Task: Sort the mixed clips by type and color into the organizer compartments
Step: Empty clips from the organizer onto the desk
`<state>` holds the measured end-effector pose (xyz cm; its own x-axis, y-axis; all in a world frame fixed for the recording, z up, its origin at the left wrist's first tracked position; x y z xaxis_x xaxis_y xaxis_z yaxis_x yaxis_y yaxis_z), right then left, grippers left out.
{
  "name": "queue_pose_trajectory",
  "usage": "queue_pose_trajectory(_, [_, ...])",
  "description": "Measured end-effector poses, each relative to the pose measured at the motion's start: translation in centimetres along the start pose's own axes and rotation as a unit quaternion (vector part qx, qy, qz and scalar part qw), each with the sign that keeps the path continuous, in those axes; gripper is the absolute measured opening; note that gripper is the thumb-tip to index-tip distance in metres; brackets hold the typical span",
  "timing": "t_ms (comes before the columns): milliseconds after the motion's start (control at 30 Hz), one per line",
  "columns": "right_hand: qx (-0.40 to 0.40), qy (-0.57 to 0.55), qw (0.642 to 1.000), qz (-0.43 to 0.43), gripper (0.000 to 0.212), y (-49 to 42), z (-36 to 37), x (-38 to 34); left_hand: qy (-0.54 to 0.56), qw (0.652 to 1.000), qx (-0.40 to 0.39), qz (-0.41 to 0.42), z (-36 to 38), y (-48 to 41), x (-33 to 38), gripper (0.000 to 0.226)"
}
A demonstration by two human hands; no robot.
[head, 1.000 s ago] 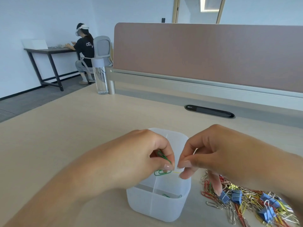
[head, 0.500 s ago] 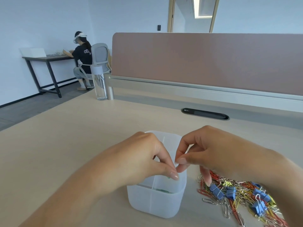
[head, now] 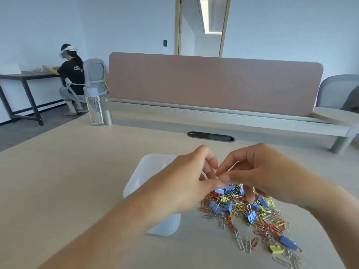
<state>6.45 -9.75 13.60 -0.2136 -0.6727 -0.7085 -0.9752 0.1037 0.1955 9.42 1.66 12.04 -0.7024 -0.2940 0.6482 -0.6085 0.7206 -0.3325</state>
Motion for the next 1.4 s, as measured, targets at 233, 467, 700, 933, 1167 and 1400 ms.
queue_pose_trajectory(233, [0.067, 0.082, 0.994, -0.011, 0.019, 1.3, 1.0, 7.9, -0.15, 0.987, -0.051, 0.009, 7.4, 0.3, -0.2, 0.026])
queue_pose_trajectory(467, [0.066, 0.245, 0.961, -0.107, 0.026, 1.6, 2.8, 10.7, -0.408, 0.901, -0.143, 0.003, 9.1, 1.2, 0.3, 0.052])
queue_pose_trajectory(700, [0.008, 0.261, 0.961, -0.094, 0.013, 2.0, 2.9, 11.8, -0.484, 0.85, -0.207, 0.006, 10.2, 1.0, -1.2, 0.053])
queue_pose_trajectory(933, [-0.01, 0.259, 0.963, -0.072, 0.01, 1.7, 3.2, 12.8, -0.451, 0.871, -0.191, -0.021, 10.8, 1.1, -2.6, 0.048])
queue_pose_trajectory(1167, [0.103, 0.147, 0.983, -0.028, 0.023, 1.7, -1.1, 13.1, -0.267, 0.959, -0.098, -0.003, 10.6, 0.8, -3.9, 0.026])
queue_pose_trajectory(1400, [0.117, 0.17, 0.978, 0.037, 0.021, 1.4, -2.6, 14.8, -0.188, 0.974, -0.054, 0.113, 10.1, -0.4, -1.1, 0.023])
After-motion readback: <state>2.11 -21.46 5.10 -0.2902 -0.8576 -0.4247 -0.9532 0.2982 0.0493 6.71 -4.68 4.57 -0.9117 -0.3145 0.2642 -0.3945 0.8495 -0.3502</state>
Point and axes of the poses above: each hand's wrist, its own y-axis away from the middle knuckle, its own z-axis out of the palm, x = y × z, the point moved 9 cm from there along -y, towards the middle knuckle, and after that the axes turned 14 degrees about z, right-handed, at the moved point
